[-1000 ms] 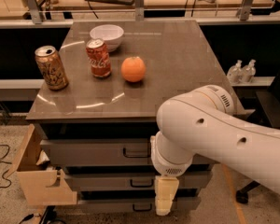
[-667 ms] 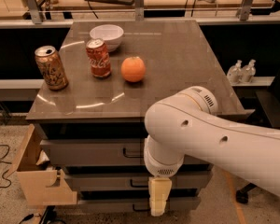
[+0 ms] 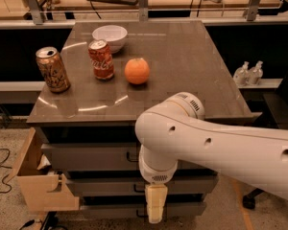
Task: Open top drawer
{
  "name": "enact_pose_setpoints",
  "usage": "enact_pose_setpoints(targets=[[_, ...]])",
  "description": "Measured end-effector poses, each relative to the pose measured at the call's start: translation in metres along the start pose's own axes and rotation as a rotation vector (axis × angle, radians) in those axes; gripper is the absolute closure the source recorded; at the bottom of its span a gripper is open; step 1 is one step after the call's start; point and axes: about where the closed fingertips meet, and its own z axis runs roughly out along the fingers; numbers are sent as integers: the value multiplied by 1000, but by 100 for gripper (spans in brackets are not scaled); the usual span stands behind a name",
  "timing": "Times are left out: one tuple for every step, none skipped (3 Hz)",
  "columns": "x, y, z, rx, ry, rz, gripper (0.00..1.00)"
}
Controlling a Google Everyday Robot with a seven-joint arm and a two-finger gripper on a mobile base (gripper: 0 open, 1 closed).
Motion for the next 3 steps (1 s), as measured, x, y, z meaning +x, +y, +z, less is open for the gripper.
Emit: enact_pose_setpoints(targets=[[-3, 2, 12, -13, 11, -13, 0], [-6, 3, 22, -24, 15, -26, 0], [-11, 3, 30, -35, 13, -41, 0]])
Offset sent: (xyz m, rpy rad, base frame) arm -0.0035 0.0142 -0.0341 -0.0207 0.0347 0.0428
